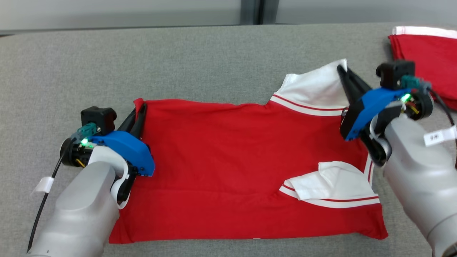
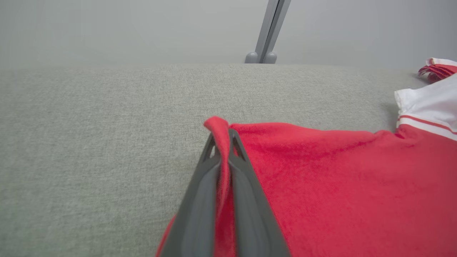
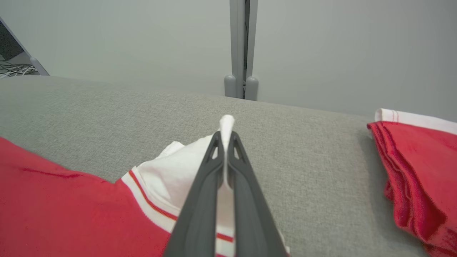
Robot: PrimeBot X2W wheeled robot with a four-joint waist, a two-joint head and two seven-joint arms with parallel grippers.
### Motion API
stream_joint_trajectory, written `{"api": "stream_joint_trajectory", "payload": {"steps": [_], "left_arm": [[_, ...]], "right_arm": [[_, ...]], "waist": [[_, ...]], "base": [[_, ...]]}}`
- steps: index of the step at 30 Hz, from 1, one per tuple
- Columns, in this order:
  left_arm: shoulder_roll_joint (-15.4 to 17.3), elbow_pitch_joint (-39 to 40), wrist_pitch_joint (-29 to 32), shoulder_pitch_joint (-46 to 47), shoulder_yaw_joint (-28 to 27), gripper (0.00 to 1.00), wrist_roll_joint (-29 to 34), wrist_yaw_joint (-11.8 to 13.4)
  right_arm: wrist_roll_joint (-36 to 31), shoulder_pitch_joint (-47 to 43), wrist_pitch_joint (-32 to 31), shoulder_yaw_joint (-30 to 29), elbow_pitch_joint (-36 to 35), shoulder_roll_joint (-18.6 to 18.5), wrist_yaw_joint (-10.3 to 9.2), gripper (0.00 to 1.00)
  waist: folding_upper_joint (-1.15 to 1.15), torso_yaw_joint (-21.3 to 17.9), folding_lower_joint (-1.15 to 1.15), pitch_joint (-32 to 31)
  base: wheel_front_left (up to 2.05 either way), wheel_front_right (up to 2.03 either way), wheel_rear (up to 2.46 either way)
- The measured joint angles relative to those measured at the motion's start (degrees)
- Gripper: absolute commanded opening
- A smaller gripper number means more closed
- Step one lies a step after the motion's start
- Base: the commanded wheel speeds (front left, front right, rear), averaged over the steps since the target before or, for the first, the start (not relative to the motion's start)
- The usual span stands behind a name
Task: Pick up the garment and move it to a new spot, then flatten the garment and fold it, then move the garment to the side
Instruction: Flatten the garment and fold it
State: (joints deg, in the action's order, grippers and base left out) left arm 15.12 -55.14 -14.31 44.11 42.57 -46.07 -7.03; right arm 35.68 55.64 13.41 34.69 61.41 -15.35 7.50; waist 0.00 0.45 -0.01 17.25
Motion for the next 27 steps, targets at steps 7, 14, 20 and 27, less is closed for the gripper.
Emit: {"api": "stream_joint_trajectory", "payload": {"steps": [7, 14, 20, 27], "left_arm": [[1.00, 0.51, -0.44, -3.31, -1.08, 0.00, -0.63, 0.53], [1.33, 2.15, -0.60, -6.27, -2.01, 0.00, -0.76, 1.45], [2.40, 4.47, -0.67, -8.44, -3.79, 0.00, -0.01, 2.42], [3.23, 10.65, -0.68, -13.71, -6.87, 0.00, 3.33, 4.19]], "right_arm": [[1.86, -10.84, 1.37, -0.97, -10.84, -1.89, -0.01, 0.00], [3.11, -23.28, 1.47, -4.25, -20.83, -4.90, -0.01, 0.00], [3.08, -32.76, 0.08, -8.46, -28.41, -4.57, -0.01, 0.00], [0.97, -42.39, -3.00, -14.85, -36.24, -2.58, -0.01, 0.00]], "waist": [[0.00, -1.41, 0.00, -3.14], [0.00, -2.26, 0.00, -4.74], [0.00, -2.42, 0.00, -5.52], [0.00, -2.79, 0.00, -6.48]], "base": [[0.00, 0.00, 0.00], [0.00, 0.00, 0.00], [0.00, 0.00, 0.00], [0.00, 0.00, 0.00]]}}
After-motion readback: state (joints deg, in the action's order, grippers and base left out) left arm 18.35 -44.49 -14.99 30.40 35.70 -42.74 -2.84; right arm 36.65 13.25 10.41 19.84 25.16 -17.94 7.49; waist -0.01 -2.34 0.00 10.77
